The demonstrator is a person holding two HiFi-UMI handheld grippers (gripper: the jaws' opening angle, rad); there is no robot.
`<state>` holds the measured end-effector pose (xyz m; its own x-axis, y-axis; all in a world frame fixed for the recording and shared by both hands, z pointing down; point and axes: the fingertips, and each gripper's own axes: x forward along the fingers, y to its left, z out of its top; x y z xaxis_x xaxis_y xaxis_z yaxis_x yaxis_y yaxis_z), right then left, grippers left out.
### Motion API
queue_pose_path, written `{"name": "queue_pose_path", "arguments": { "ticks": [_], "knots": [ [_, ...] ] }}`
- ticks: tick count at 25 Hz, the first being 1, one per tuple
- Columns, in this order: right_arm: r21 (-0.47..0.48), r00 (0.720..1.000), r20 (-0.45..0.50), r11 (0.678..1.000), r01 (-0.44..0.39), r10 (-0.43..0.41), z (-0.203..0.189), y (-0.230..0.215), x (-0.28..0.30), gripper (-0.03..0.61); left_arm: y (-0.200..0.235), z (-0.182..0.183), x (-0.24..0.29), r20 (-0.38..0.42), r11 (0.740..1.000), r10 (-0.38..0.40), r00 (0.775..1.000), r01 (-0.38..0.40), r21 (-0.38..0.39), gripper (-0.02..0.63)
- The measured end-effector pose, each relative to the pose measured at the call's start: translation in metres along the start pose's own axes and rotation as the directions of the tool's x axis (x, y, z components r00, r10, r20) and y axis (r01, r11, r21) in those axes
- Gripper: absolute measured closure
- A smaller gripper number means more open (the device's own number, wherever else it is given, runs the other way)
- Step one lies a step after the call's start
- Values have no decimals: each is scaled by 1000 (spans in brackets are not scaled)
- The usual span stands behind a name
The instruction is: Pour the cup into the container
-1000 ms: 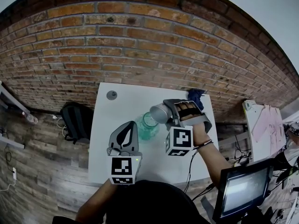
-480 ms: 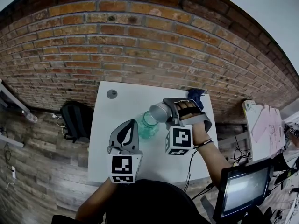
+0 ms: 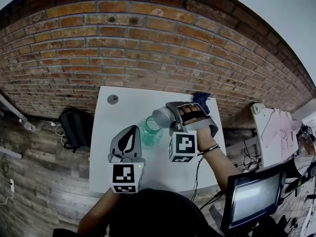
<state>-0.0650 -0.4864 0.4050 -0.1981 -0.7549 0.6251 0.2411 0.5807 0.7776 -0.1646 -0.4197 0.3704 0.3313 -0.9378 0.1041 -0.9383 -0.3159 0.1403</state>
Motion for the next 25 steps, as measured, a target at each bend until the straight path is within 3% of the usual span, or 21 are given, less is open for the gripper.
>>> {"name": "queue_pose_path", "arguments": {
  "ticks": [25],
  "knots": [
    [-73,1000,-11,997,5,-6,4,-2,2,298,4,-3,3,4,1000,-9,1000,9,-11,617]
  ]
}}
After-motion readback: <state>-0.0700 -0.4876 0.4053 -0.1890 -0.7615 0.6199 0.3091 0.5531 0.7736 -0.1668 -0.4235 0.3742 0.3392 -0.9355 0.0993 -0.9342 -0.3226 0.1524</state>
